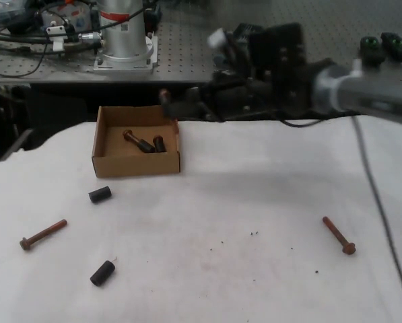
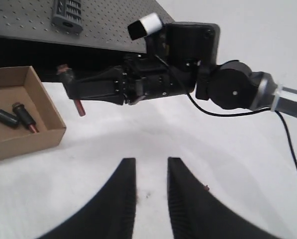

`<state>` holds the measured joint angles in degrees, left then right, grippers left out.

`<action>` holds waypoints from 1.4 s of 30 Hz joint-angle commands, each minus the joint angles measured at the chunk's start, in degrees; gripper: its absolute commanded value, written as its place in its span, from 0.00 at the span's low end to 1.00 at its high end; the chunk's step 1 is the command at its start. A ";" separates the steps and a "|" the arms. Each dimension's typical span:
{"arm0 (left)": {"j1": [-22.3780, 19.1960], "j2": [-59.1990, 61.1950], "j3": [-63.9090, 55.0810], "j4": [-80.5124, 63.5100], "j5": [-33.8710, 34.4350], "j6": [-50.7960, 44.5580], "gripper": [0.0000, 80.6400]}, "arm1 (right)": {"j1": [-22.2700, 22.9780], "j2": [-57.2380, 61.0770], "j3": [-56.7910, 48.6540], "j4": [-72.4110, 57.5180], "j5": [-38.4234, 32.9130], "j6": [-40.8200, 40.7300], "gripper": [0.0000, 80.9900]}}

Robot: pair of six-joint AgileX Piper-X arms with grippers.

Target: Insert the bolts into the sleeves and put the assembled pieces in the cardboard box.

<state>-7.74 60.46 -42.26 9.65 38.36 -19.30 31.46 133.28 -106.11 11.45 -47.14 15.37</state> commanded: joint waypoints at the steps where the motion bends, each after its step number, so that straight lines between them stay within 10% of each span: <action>1: 0.12 -5.74 -0.28 5.08 -5.16 2.75 0.21 | 1.30 3.67 -7.69 4.14 0.15 0.51 0.05; 39: 0.12 -27.32 -0.28 30.91 -11.19 2.98 0.21 | 5.07 10.89 -16.92 4.45 21.38 -0.03 0.01; 42: 0.12 -27.32 -0.28 30.91 -10.76 2.98 0.21 | 5.06 10.89 -16.92 4.44 21.56 1.51 0.28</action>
<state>-7.74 33.55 -42.26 40.95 27.86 -16.95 37.02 144.34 -121.94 16.87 -24.77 16.44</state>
